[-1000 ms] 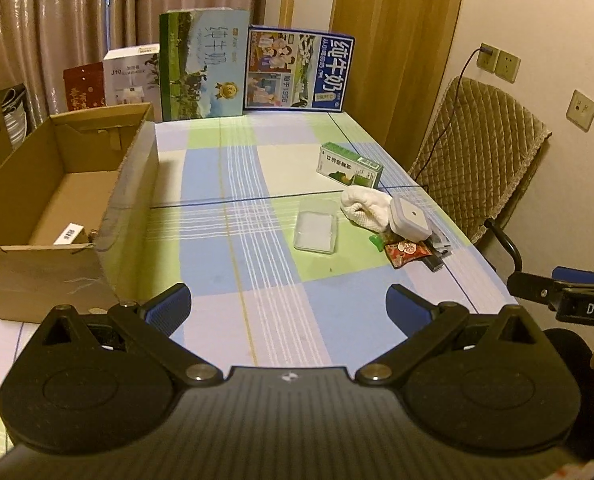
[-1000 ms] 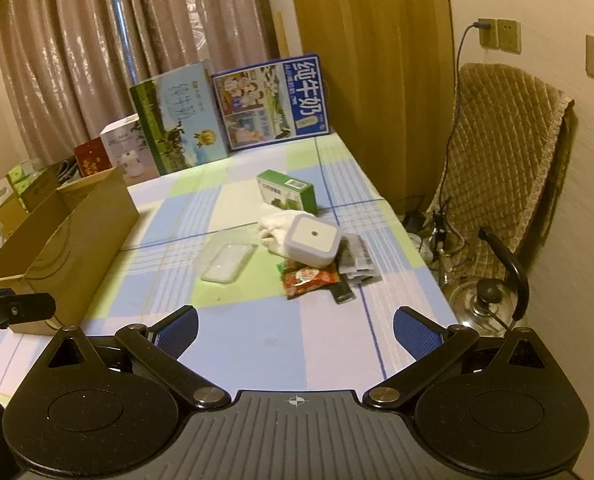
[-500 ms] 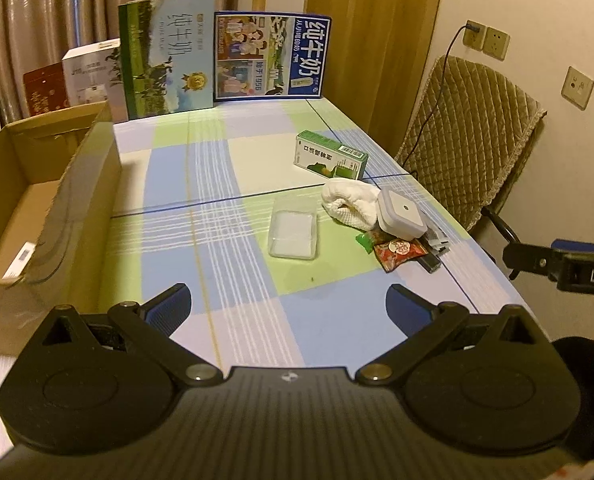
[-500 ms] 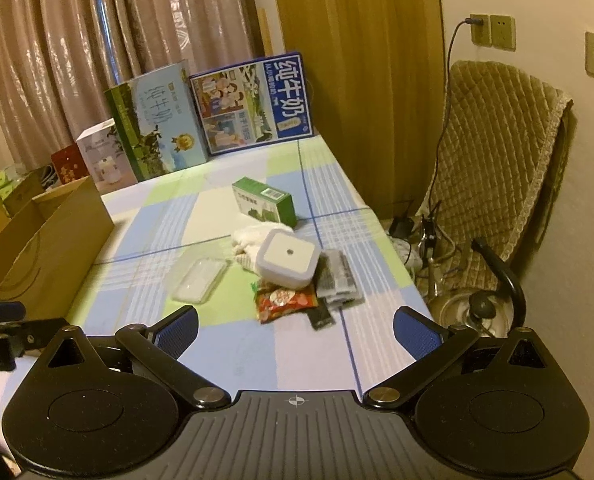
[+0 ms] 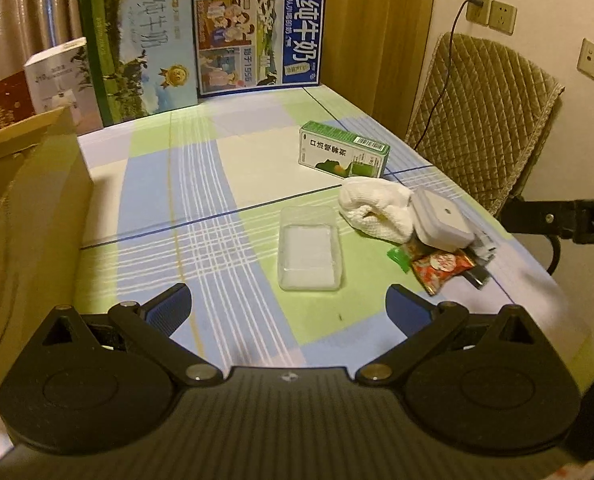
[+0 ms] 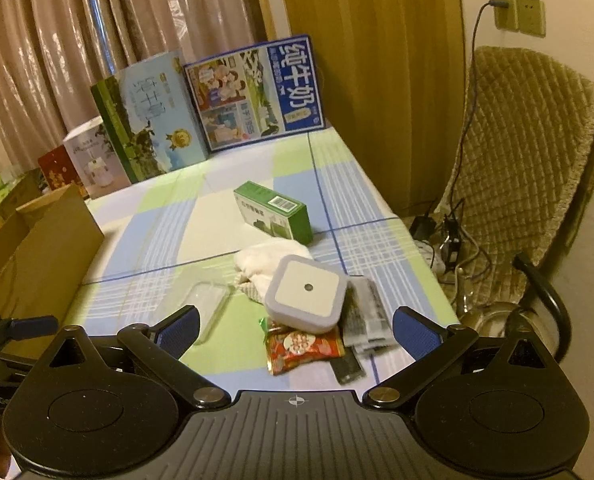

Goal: Organize objects
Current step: 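Grasp the clear plastic tray with the left tool while the right tool grasps the white square night light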

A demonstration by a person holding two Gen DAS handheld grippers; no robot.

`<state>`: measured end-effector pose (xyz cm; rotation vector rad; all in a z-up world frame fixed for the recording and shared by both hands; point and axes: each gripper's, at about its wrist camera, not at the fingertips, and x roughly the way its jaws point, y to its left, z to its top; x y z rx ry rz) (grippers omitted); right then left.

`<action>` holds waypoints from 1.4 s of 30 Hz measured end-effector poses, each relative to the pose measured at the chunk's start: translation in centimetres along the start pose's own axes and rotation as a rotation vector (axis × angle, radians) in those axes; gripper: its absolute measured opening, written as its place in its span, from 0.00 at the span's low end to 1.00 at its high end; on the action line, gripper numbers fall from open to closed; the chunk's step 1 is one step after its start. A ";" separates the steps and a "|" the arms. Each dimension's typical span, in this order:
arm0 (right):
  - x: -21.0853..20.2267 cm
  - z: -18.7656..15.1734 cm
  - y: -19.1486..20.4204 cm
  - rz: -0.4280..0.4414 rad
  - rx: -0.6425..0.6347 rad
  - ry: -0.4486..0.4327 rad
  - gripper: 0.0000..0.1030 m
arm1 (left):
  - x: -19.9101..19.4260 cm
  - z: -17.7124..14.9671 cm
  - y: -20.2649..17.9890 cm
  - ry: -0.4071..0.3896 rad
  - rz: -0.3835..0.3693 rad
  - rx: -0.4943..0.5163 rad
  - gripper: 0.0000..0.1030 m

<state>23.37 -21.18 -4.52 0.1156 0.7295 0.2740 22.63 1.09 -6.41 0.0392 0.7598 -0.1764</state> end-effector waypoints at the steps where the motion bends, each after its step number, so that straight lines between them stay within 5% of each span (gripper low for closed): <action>1: 0.8 0.1 0.0 -0.001 0.000 0.004 0.96 | 0.8 0.1 0.1 0.003 -0.006 0.002 0.98; 12: 8.2 1.5 -1.5 -0.005 0.066 0.082 0.82 | 6.5 0.8 1.7 0.002 -0.049 0.017 0.95; 22: 10.4 1.4 -1.6 -0.028 0.054 0.143 0.67 | 10.4 1.9 -0.2 0.015 -0.115 0.071 0.93; 28: 10.4 1.2 -1.4 -0.042 0.039 0.142 0.64 | 12.0 2.1 -1.0 0.043 -0.076 0.122 0.72; 31: 10.1 1.1 -1.2 -0.046 0.030 0.137 0.63 | 12.0 2.1 -0.8 0.054 -0.072 0.117 0.50; 42: 5.9 -1.7 2.3 0.091 -0.020 0.125 0.63 | 5.5 -1.5 0.4 0.091 0.020 0.091 0.49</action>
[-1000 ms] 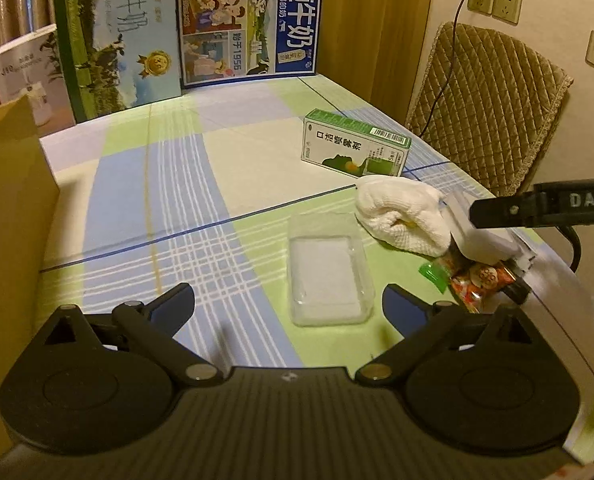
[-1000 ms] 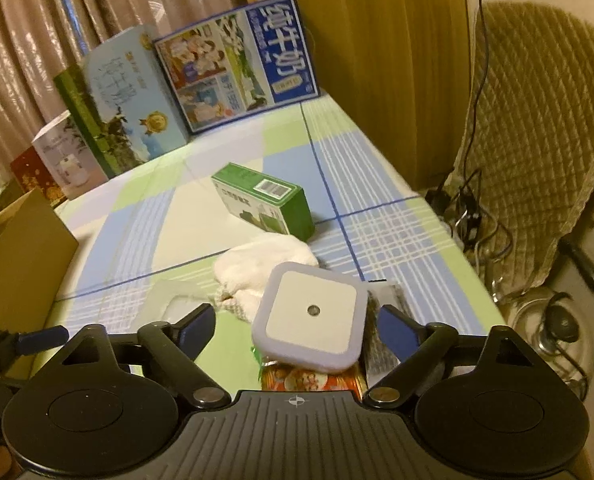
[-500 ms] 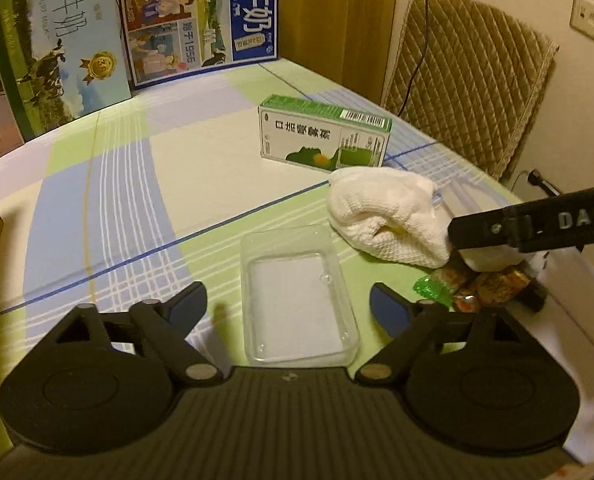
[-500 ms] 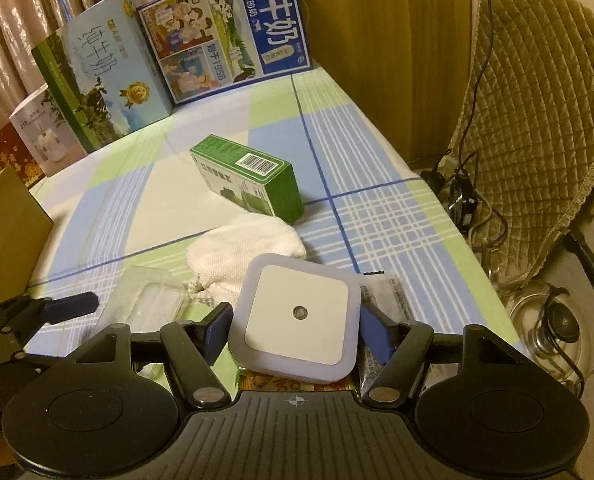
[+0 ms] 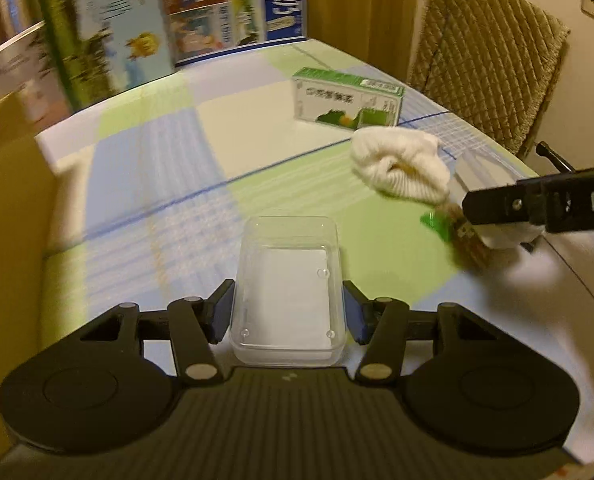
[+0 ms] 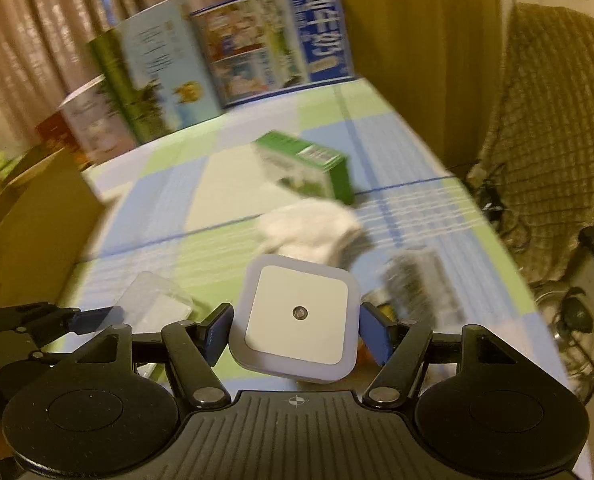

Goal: Organize objects
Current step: 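Grasp the clear plastic tray with the left tool while the right tool grasps the white square night light, then lift the tray and night light and carry both toward the cardboard box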

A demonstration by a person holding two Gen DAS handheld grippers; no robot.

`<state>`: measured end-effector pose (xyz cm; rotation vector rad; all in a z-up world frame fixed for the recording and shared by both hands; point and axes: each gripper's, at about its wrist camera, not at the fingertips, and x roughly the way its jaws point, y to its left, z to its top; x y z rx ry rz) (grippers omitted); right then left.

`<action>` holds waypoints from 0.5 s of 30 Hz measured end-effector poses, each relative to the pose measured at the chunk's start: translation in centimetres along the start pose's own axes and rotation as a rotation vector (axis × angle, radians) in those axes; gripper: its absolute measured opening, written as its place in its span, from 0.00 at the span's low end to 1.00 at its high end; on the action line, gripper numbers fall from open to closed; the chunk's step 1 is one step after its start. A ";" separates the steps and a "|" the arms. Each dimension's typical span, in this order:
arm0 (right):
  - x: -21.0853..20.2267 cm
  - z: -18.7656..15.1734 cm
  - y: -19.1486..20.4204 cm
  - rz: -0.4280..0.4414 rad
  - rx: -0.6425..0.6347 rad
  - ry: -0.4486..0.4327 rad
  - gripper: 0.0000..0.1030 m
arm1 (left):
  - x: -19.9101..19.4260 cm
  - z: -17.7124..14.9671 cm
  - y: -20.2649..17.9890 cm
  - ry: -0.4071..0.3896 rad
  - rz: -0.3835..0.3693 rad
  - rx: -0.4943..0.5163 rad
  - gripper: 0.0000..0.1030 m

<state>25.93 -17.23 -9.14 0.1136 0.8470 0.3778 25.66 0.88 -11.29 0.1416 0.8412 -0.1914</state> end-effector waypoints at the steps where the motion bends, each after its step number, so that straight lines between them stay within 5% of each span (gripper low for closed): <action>1: -0.2 -0.4 0.5 0.012 -0.009 0.006 0.63 | -0.7 -0.6 0.1 -0.001 0.009 -0.004 0.49; 15: 0.6 -4.3 4.1 -0.006 -0.200 0.112 0.60 | -3.7 -4.8 1.4 0.000 0.022 -0.047 0.49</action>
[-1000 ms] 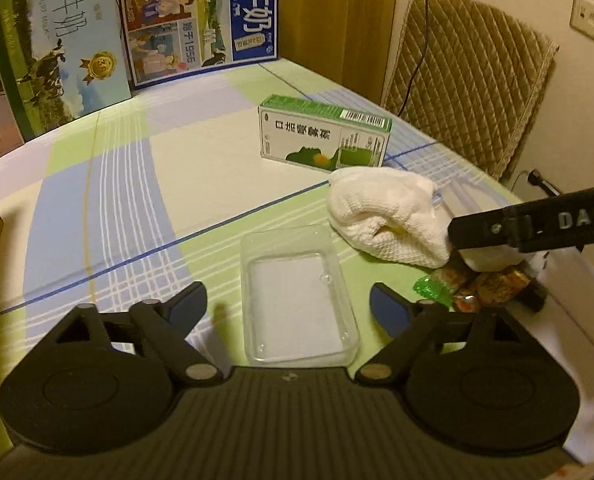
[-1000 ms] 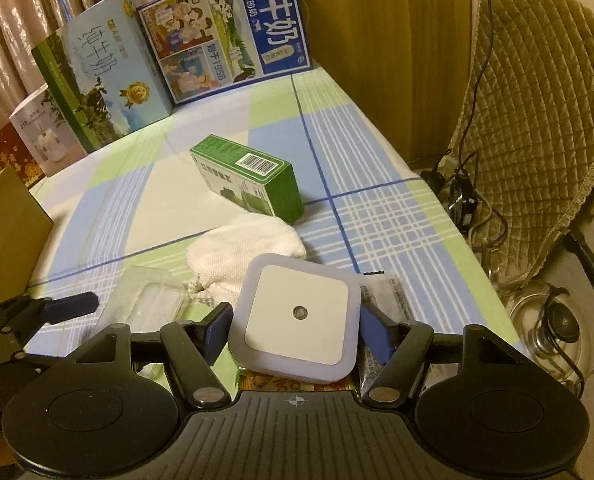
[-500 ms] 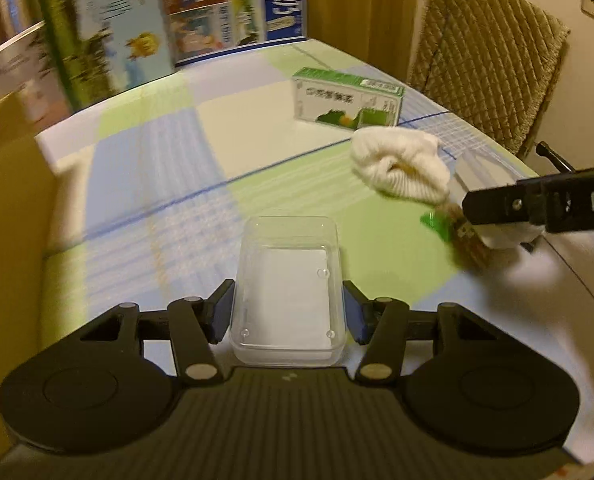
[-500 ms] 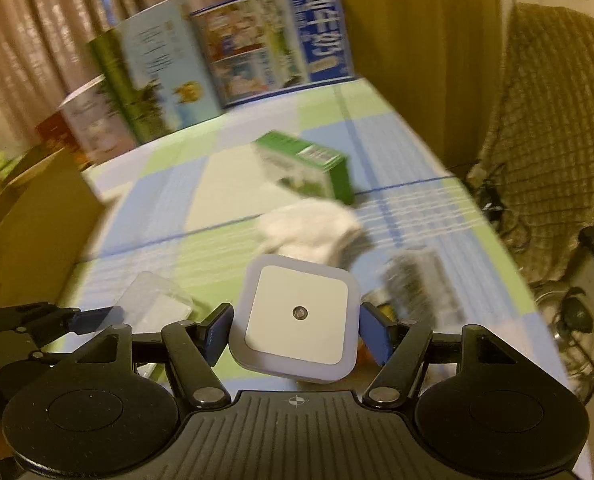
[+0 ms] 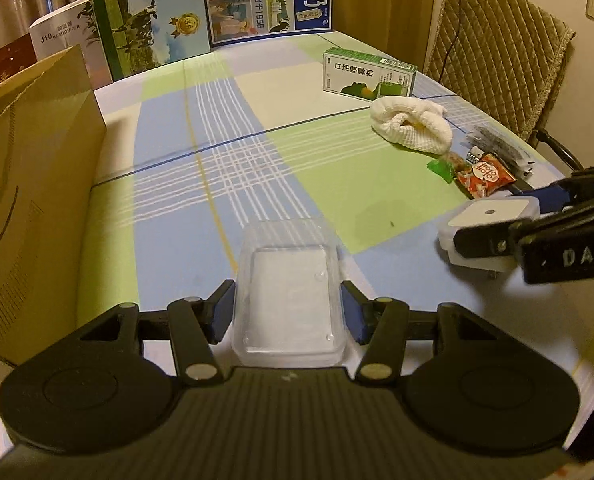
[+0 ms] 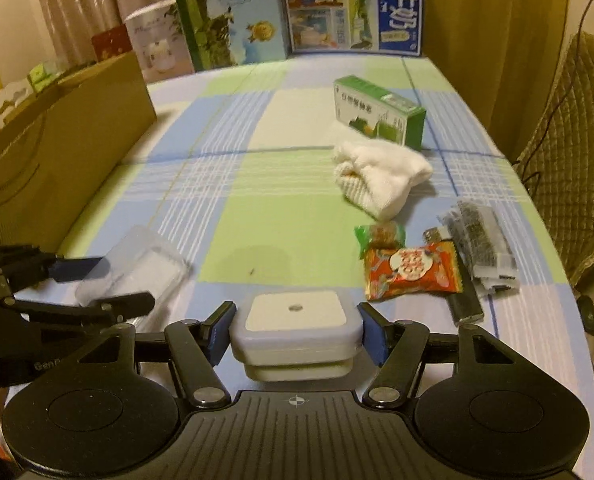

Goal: Organize objects
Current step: 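Lift the tray and night light and carry both toward the cardboard box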

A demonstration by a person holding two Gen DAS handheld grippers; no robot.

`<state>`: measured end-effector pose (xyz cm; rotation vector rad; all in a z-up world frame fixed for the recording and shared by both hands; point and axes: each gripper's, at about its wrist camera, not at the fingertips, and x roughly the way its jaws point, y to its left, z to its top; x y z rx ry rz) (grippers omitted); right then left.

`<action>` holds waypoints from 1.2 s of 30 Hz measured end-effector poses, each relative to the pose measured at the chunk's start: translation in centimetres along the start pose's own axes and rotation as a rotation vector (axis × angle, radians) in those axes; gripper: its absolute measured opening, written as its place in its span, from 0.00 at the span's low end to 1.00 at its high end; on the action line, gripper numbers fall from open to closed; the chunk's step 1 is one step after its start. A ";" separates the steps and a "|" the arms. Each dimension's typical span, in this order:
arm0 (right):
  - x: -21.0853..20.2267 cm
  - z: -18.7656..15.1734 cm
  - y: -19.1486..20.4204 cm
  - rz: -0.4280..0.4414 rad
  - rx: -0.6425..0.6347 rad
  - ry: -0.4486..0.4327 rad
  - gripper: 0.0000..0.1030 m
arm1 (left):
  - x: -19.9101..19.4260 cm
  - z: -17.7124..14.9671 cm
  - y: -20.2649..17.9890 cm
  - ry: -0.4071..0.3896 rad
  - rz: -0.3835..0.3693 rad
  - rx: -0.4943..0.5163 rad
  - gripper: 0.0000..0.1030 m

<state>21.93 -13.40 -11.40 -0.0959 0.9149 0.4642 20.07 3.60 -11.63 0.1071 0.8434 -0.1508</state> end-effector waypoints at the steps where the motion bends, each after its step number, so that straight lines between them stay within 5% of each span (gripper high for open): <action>1: 0.2 -0.1 0.1 0.002 -0.007 0.011 0.60 | 0.0 0.0 0.0 -0.001 -0.004 -0.004 0.50; 36: 0.3 -0.1 0.0 -0.042 -0.010 -0.013 0.60 | 1.0 0.3 0.5 -0.006 -0.015 -0.041 0.50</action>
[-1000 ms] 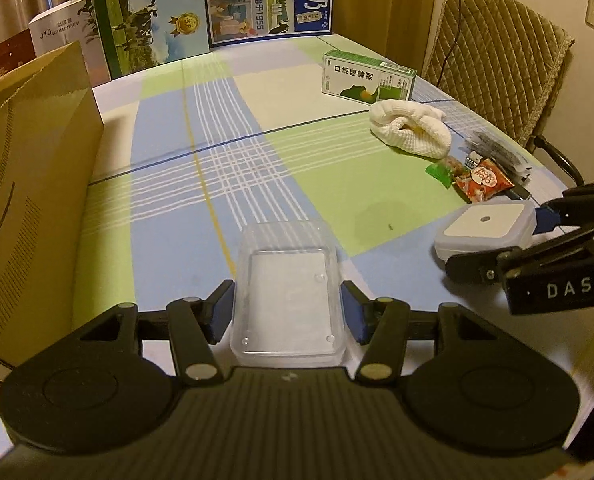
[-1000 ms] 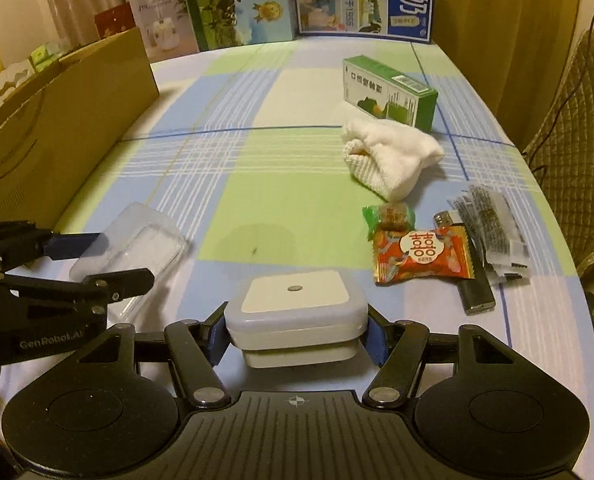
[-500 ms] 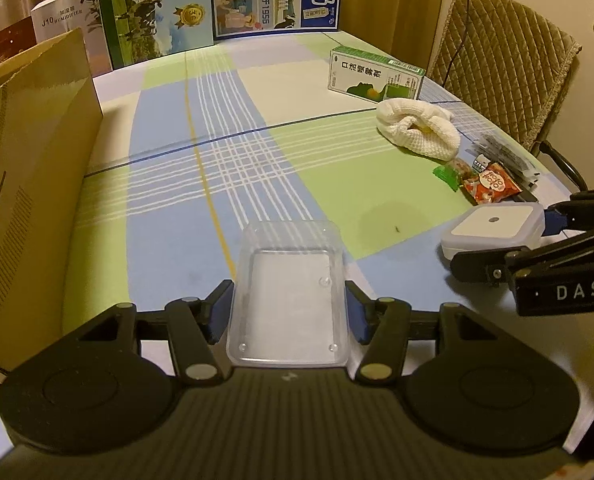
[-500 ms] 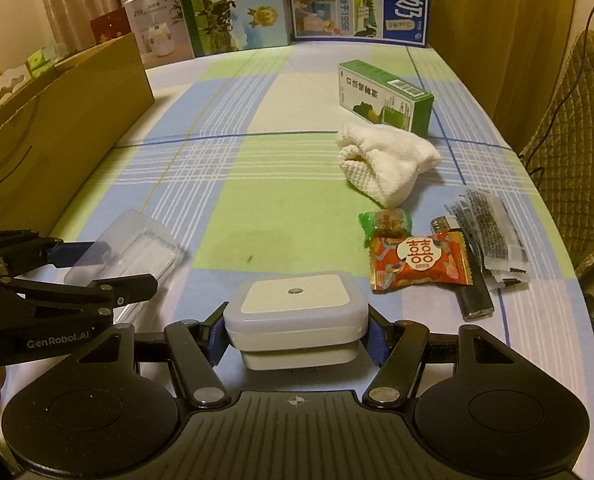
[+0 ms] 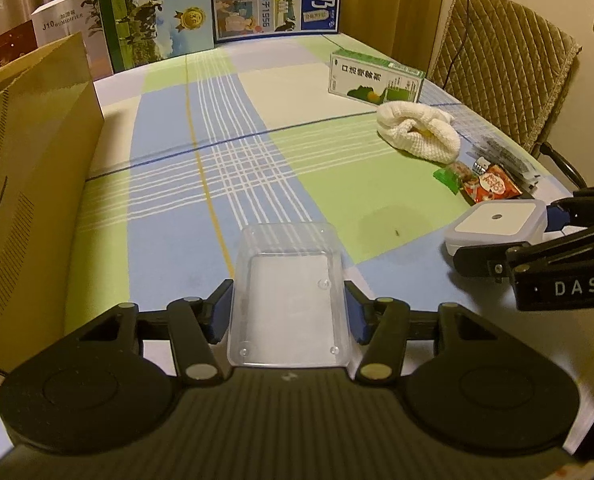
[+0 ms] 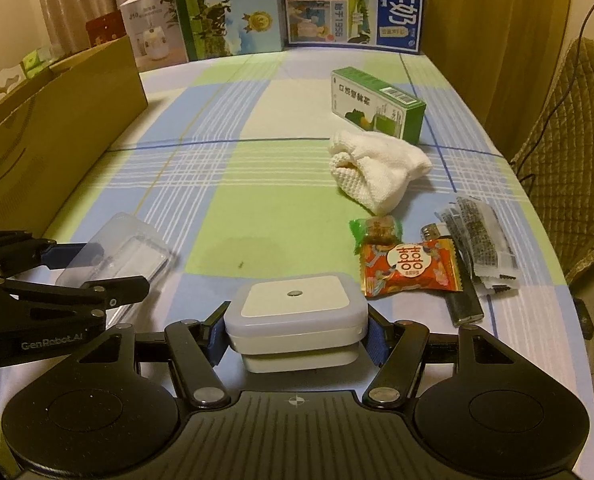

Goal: Organize objects
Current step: 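Lift the tray and night light and carry both toward the cardboard box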

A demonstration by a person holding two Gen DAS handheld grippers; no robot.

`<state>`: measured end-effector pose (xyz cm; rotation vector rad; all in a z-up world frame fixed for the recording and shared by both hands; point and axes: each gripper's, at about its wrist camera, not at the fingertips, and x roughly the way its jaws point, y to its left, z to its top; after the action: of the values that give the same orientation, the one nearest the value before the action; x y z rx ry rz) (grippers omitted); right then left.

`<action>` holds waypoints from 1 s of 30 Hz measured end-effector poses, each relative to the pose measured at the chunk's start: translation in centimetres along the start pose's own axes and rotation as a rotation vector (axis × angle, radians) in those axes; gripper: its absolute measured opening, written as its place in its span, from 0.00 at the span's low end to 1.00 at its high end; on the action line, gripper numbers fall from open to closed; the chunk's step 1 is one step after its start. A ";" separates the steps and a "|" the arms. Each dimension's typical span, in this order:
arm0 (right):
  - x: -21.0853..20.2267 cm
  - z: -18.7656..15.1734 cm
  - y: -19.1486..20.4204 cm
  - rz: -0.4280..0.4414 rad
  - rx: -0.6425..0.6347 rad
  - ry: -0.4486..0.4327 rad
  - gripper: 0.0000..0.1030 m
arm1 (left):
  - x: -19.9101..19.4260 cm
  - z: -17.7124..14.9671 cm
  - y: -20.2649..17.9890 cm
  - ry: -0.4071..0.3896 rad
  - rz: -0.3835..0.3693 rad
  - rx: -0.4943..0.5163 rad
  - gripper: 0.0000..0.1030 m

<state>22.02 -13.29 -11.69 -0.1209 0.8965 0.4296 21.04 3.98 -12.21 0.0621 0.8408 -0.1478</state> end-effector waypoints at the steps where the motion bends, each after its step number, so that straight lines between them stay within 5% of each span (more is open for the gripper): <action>1: -0.1 0.0 0.0 0.000 0.001 -0.002 0.60 | -0.1 0.1 0.0 -0.004 -0.002 -0.001 0.50; 17: -2.2 1.2 0.6 0.019 0.019 -0.058 0.60 | -1.6 0.8 0.0 -0.025 -0.004 0.013 0.50; 30: -8.1 2.0 3.2 0.048 0.041 -0.140 0.60 | -8.9 2.2 0.3 -0.104 0.015 -0.016 0.50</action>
<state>17.72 -12.38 -3.90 -0.0309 0.7715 0.4587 16.87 5.01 -4.11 0.0449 0.7378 -0.1287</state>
